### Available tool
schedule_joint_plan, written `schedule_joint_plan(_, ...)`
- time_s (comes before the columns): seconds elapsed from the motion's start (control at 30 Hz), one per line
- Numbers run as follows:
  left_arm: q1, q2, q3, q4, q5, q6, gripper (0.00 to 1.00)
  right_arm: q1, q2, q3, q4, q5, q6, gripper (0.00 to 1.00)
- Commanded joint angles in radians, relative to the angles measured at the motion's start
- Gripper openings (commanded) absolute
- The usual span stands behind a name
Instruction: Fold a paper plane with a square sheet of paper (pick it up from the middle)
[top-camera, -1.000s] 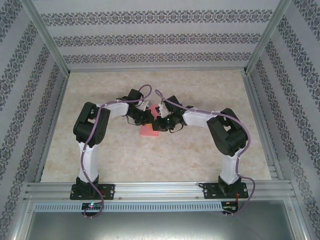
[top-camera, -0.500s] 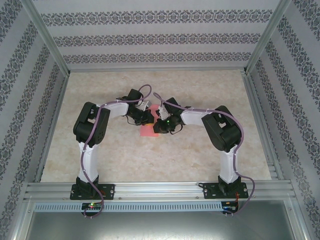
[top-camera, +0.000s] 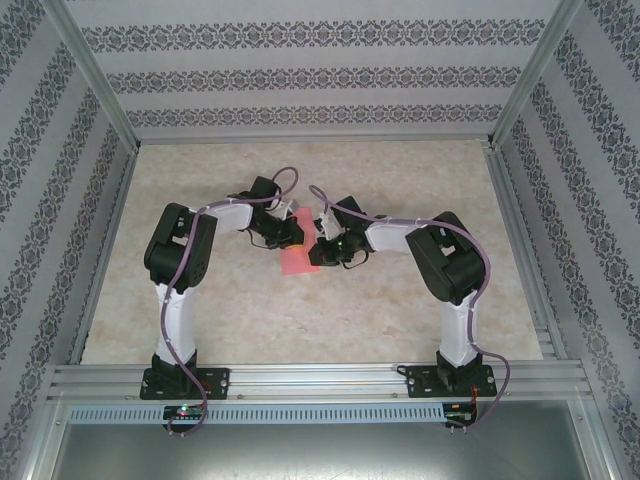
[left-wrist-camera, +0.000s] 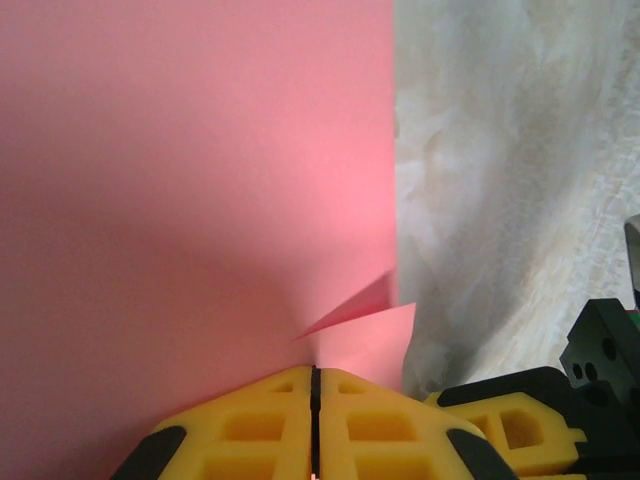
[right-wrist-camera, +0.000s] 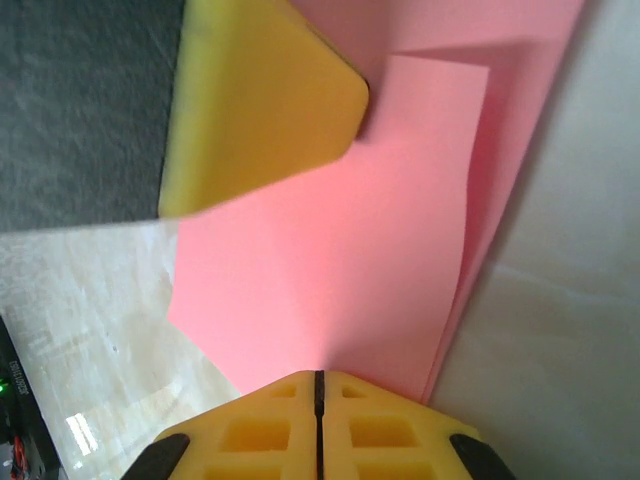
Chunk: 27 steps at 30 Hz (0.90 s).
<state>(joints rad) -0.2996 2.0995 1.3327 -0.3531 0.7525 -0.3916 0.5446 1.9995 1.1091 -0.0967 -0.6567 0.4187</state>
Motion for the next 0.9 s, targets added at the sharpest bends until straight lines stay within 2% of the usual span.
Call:
schedule_joint_plan(0.0, 0.054, 0.01, 0.0, -0.013, -0.075, 0.058, 0.11, -0.014, 0.01, -0.062, -0.097, 0.021, -0.011, 0.08)
schedule_joint_plan(0.37, 0.096, -0.068, 0.031, -0.067, -0.14, 0.1, 0.14, -0.017, 0.014, -0.086, -0.059, -0.003, -0.006, 0.07)
schedule_joint_plan(0.5, 0.096, -0.14, 0.02, -0.09, -0.136, 0.073, 0.15, -0.015, 0.018, -0.08, -0.051, -0.012, -0.002, 0.07)
schedule_joint_plan(0.6, 0.094, -0.216, -0.043, -0.031, -0.103, 0.004, 0.16, -0.014, 0.021, -0.076, -0.04, -0.019, 0.005, 0.07)
schedule_joint_plan(0.77, 0.037, -0.257, -0.137, 0.072, -0.045, -0.096, 0.15, -0.011, 0.028, -0.071, -0.025, -0.023, 0.017, 0.08)
schedule_joint_plan(0.87, -0.006, -0.232, -0.16, 0.115, -0.051, -0.121, 0.15, -0.007, 0.028, -0.068, -0.015, -0.023, 0.024, 0.07)
